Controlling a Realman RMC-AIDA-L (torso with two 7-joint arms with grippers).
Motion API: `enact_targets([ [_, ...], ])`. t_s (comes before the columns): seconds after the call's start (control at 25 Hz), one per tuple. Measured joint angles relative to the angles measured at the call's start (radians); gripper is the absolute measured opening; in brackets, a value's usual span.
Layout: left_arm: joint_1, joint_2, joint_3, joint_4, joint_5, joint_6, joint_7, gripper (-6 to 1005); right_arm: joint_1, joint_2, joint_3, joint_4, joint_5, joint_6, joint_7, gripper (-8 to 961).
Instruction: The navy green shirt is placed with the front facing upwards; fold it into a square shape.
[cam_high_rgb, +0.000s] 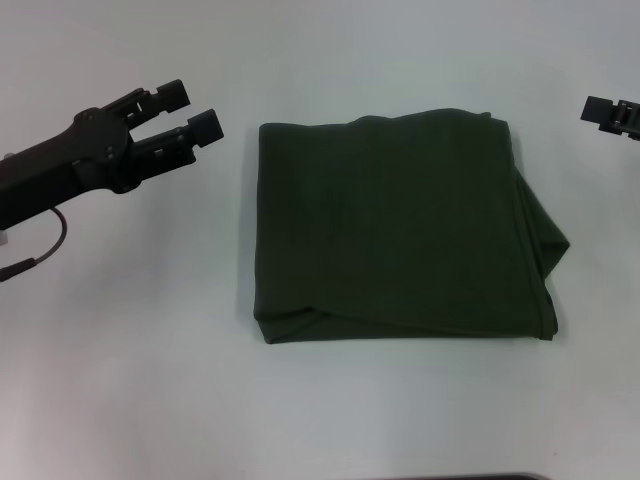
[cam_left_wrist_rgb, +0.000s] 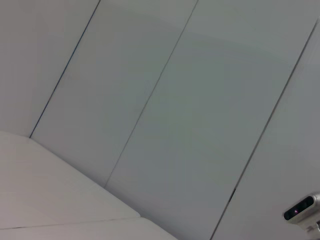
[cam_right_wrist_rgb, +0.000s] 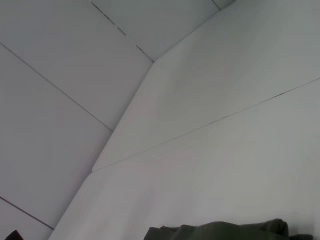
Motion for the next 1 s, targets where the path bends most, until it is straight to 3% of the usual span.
enact_targets([
  [0.36,-0.011,0.001,0.001,0.000,0.003,-0.026,-0.001,888,-0.003,0.000,-0.002,0.002,0.000,0.018,0.001,913],
  [0.64,-0.030,0.002,0.079,0.001,0.010,-0.105,-0.058,888,-0.002,0.000,-0.011,0.007,0.000,0.053,0.008,912],
  [1.0,-0.046,0.009,0.085,0.002,0.057,-0.109,-0.088,888,0.009,0.008,-0.028,0.005,0.000,0.045,0.008,911],
])
